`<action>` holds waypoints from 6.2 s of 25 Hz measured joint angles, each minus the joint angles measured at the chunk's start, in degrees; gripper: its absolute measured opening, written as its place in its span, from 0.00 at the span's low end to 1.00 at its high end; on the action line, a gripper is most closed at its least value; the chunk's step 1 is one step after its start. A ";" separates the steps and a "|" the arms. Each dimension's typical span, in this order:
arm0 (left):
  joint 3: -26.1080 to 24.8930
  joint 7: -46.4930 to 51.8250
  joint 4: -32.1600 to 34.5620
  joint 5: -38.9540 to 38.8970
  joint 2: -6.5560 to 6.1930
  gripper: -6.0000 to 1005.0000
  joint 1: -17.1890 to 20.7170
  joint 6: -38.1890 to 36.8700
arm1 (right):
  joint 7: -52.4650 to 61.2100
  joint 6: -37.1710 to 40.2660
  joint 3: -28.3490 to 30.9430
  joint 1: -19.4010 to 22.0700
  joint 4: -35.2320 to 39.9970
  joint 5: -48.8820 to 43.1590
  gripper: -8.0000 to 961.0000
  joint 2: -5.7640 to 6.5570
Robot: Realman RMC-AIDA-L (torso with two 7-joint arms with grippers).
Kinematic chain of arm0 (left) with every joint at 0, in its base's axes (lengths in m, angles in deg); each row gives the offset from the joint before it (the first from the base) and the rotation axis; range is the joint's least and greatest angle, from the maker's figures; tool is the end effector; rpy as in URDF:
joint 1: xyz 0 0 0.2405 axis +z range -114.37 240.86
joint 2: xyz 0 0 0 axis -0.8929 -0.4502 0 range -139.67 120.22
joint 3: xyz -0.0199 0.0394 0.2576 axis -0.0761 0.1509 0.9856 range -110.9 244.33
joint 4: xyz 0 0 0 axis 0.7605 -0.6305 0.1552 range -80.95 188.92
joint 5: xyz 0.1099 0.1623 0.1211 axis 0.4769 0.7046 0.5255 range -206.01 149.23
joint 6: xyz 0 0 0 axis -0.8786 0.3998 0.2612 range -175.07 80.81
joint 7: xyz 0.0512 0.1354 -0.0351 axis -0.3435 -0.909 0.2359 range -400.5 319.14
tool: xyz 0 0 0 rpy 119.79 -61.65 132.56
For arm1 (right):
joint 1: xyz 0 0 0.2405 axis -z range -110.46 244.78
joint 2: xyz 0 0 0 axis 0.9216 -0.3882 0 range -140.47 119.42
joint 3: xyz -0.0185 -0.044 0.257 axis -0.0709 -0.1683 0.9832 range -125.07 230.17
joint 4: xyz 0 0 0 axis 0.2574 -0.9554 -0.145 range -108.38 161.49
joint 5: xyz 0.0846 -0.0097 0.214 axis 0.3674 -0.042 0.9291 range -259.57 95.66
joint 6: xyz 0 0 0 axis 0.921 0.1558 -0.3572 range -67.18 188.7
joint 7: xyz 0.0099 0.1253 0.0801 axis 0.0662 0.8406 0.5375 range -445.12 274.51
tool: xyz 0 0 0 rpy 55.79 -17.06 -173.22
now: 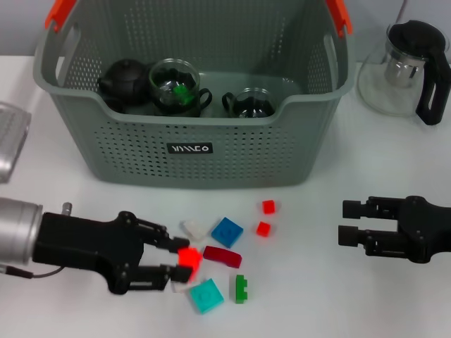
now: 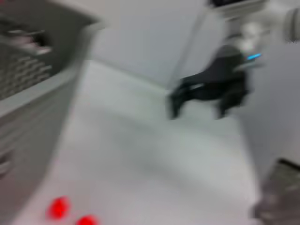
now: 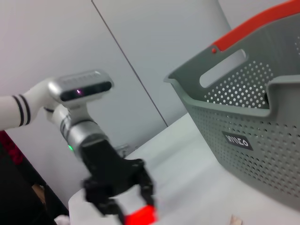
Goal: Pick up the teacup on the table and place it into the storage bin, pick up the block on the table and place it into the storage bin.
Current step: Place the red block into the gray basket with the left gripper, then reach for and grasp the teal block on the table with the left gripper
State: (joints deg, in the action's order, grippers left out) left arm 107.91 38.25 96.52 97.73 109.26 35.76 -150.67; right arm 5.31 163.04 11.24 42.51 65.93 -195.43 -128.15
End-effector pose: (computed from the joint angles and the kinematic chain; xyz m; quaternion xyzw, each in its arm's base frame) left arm -0.2870 0.2999 -0.0057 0.9667 0.1868 0.1750 0.0036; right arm 0.2881 0.3015 0.0069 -0.9133 0.3037 0.2707 0.0212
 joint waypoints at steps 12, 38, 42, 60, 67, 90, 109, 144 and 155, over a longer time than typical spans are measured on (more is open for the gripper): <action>-4.45 7.34 -4.00 -14.15 -1.75 0.41 -9.30 -10.01 | -0.02 0.06 -0.08 -0.18 0.00 -0.07 0.73 -0.05; 15.33 57.01 23.33 19.96 0.04 0.41 -20.08 31.66 | -0.53 -0.14 0.53 -0.22 0.00 0.06 0.73 -0.26; 15.78 56.53 25.68 20.10 2.01 0.45 -19.28 32.93 | -0.53 -0.20 0.53 -0.10 0.00 0.06 0.73 -0.25; -9.53 18.60 4.03 -42.42 -3.83 0.72 -5.34 -5.10 | -0.53 0.00 1.33 -0.66 0.00 0.20 0.73 -0.32; -4.79 3.17 6.61 -17.65 -0.71 0.72 -0.26 -8.86 | -0.53 0.03 1.32 -0.77 0.00 0.17 0.73 -0.56; 9.39 -15.54 -1.54 1.58 5.10 0.72 6.17 9.43 | -0.11 0.03 1.41 -0.72 0.00 0.20 0.73 -0.54; 5.75 -13.80 -1.72 5.67 4.87 0.70 5.98 12.92 | 0.00 0.06 1.41 -0.65 0.00 0.19 0.73 -0.40; 5.80 -19.69 -5.72 3.58 5.56 0.67 3.07 16.68 | 0.00 0.12 1.41 -0.25 0.00 0.20 0.73 -0.23; 6.05 -23.23 -7.64 1.52 5.65 0.66 3.17 18.63 | 0.00 0.12 1.41 -0.25 0.00 0.19 0.73 -0.23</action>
State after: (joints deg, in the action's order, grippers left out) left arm 113.95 15.02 88.88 99.25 114.91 38.93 -132.04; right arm 5.31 163.16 12.64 42.26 65.93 -195.24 -128.39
